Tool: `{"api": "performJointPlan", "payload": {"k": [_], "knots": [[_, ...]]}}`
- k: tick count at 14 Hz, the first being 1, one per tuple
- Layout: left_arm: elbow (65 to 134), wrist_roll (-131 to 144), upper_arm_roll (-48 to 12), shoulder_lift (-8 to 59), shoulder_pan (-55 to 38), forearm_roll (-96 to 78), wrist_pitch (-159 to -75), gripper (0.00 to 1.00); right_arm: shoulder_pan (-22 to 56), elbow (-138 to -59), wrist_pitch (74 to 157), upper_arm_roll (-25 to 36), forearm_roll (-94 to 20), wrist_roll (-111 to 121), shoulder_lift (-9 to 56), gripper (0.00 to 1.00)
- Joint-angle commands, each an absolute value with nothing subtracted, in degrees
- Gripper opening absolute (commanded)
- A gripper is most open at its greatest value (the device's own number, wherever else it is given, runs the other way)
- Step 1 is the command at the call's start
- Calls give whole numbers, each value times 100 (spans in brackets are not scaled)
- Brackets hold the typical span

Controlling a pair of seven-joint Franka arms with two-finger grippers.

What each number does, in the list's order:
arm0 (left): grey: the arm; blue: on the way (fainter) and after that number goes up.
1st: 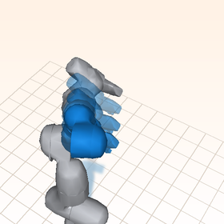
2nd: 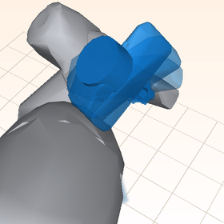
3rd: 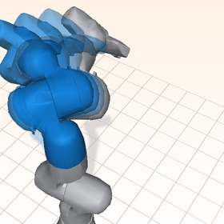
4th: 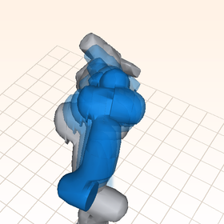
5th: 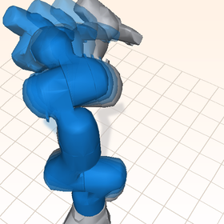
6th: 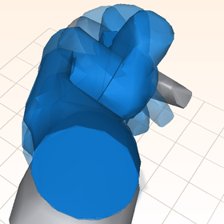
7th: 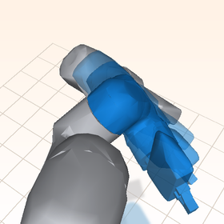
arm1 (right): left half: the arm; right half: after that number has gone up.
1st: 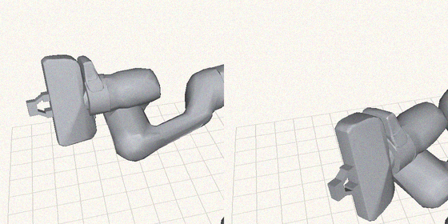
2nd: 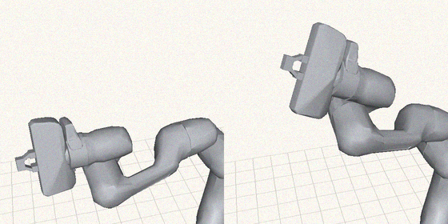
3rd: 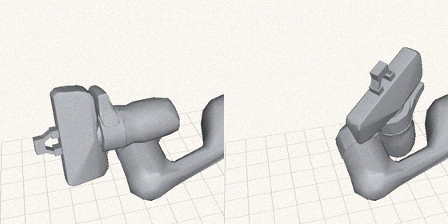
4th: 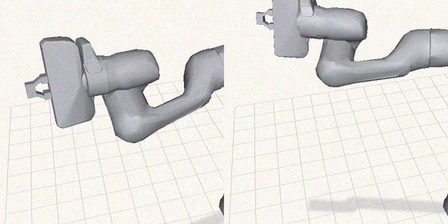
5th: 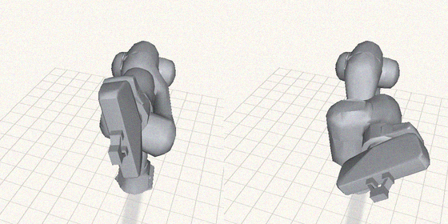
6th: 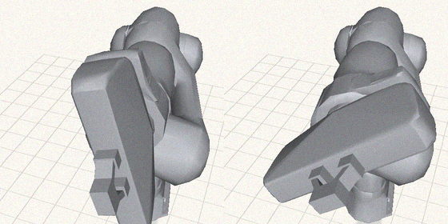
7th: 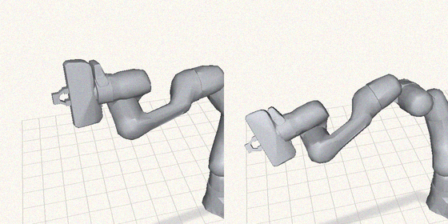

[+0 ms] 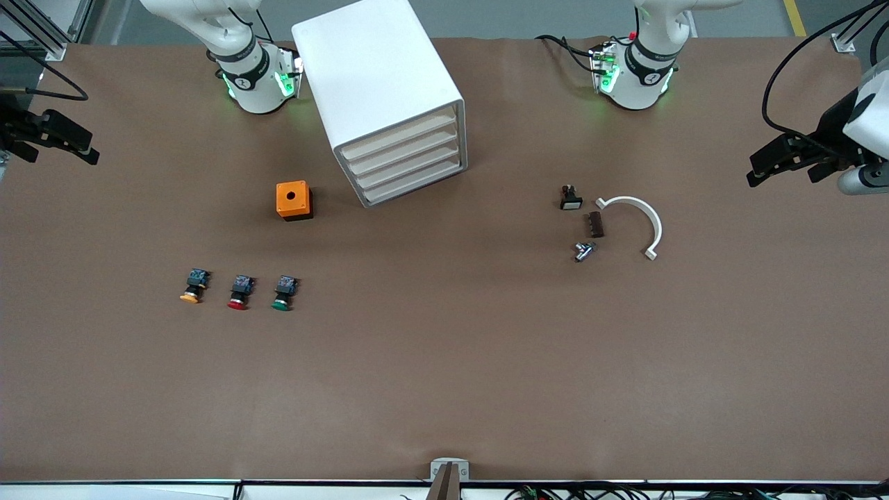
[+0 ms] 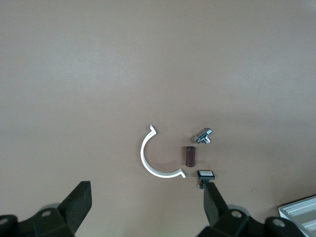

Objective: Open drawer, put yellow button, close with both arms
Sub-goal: 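Move the left gripper toward the white drawer cabinet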

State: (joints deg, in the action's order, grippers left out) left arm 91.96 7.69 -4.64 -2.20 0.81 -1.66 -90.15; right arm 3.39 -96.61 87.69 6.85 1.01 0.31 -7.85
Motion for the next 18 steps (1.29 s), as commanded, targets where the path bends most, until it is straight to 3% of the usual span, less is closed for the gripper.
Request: {"api": "performJointPlan", "payload": {"k": [1,13,16,18], "knots": [[9053,677,-475,-150,114,-149,-8903,100,543,-9765,8833,668,229,-26,-905,100],[9079,791,-518,711,-8,-167,-8886,100,580,-9747,8851,668,158,-26,-905,100],[9018,826,-554,808,-175,-351,-8684,100,571,-9747,8842,677,150,-79,-905,100],[8616,1585,-580,1149,-552,-553,-8203,100,554,-9747,8842,677,132,-105,-905,100]]}}
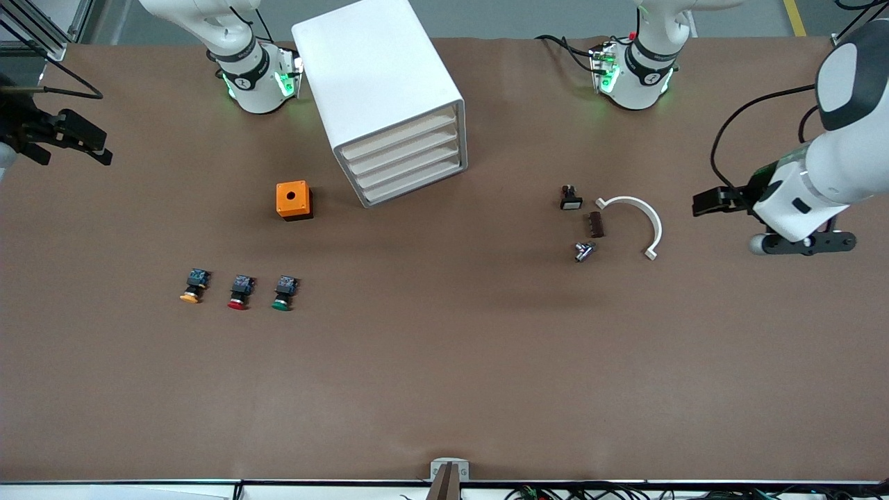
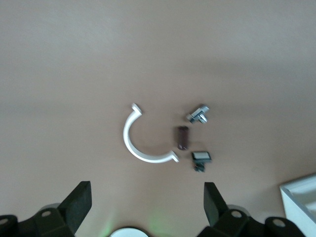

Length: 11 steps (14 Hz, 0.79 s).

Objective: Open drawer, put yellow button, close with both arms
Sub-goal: 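Move the left gripper toward the white drawer cabinet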

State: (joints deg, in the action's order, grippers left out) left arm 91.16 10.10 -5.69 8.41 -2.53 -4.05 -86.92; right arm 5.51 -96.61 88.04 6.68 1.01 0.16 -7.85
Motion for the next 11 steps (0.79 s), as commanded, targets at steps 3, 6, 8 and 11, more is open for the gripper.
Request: {"api": "performJointPlan", "payload": {"k": [3,6,8,11], "knots": [[8367,3721,-580,1502,-983,-1229,-7910,100,536,-9756,8833,694,-70,-106,-914,100],[8062,5041,-580,2019,-1406,-1817,-7884,100,536,-9765,8798,694,-70,-97,-923,100],[7867,6426,-589,2476,-1730,-2283,-7647,100,536,-9765,8798,694,-70,-97,-923,100],[7569,8483,-606,3117,-2117,-2793,-7638,100,554,-9765,8798,686,-62,-97,-923,100]]}}
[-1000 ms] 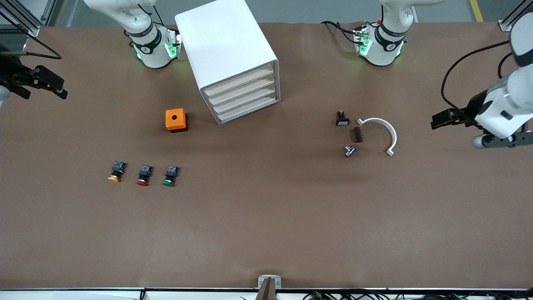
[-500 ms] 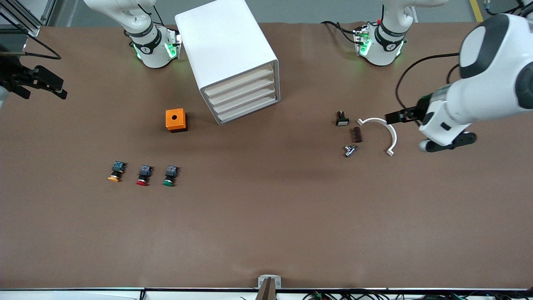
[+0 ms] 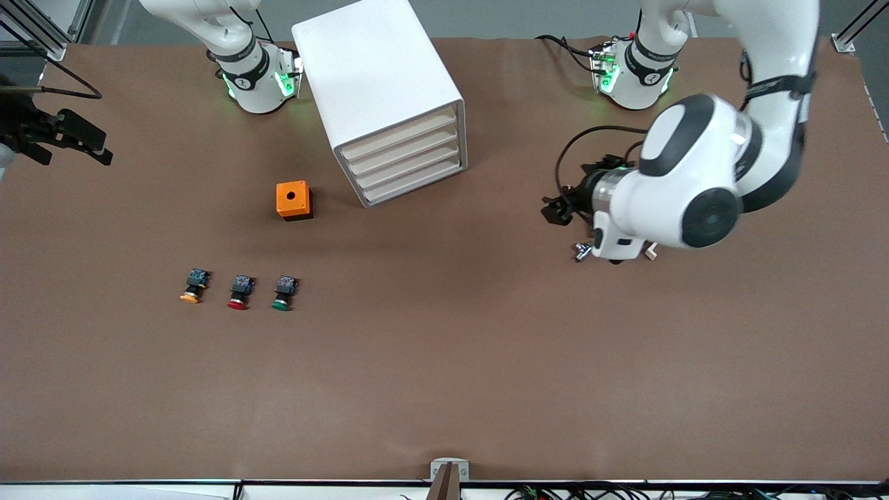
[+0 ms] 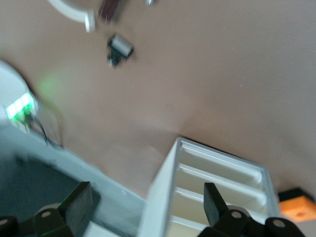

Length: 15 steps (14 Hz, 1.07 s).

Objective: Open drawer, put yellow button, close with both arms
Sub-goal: 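Grasp the top drawer front with the left gripper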

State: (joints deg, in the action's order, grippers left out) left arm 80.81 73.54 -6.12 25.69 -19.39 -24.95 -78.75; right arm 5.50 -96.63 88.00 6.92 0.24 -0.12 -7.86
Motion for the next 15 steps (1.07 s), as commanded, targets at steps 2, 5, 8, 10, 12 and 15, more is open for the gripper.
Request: {"api": "performJointPlan", "payload": {"k": [2,5,8,10,12,15], "knots": [[7278,9785,-615,3645,-2136,-3582,-7585,100,545,-9773,8815,686,-62,-97,-923,100],[7260,11088,-720,4104,-2267,-4129,-7524,100,554,-9773,8806,686,-62,-97,-923,100],[7277,11977,-1037,4437,-2267,-4630,-7374,100,562,-9773,8833,686,-62,-97,-914,100],[7295,12478,-1098,4631,-2320,-5122,-7365,97,545,-9765,8824,686,-62,-97,-914,100],[7321,12840,-1186,4737,-2347,-5282,-7330,87,545,-9756,8824,686,-53,-97,-914,100],[7453,13086,-1327,4834,-2347,-5449,-7321,66,545,-9651,8789,685,-9,-79,-879,100]]}}
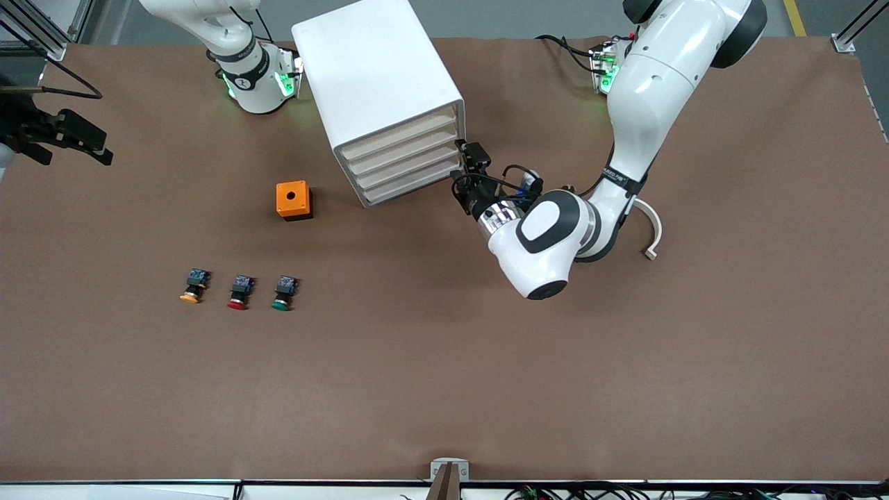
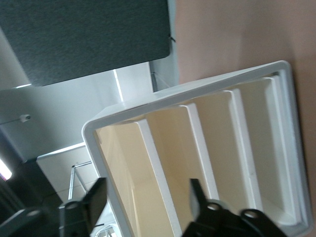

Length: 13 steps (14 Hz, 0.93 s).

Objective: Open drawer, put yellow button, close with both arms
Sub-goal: 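Grasp the top drawer front with the left gripper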

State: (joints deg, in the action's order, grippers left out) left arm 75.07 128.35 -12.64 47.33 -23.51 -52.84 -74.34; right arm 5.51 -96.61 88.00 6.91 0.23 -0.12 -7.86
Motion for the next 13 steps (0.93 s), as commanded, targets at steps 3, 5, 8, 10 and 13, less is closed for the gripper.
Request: {"api": "performJointPlan", "payload": {"k": [3,5,8,10,13], "knots": [[7506,13104,-1336,4887,-2531,-5484,-7330,65,466,-9325,8780,729,-70,-79,-485,100],[7724,13104,-1345,4869,-2645,-5493,-7330,65,457,-9273,8789,729,9,-44,-89,100],[7901,13096,-1345,4851,-2873,-5484,-7339,65,360,-9072,8982,729,192,0,324,100],[7910,13096,-1345,4852,-3023,-5519,-7339,58,404,-9044,9157,721,578,9,544,100],[7936,13096,-1362,4834,-3172,-5572,-7339,44,343,-8983,9386,721,572,0,1255,100]]}}
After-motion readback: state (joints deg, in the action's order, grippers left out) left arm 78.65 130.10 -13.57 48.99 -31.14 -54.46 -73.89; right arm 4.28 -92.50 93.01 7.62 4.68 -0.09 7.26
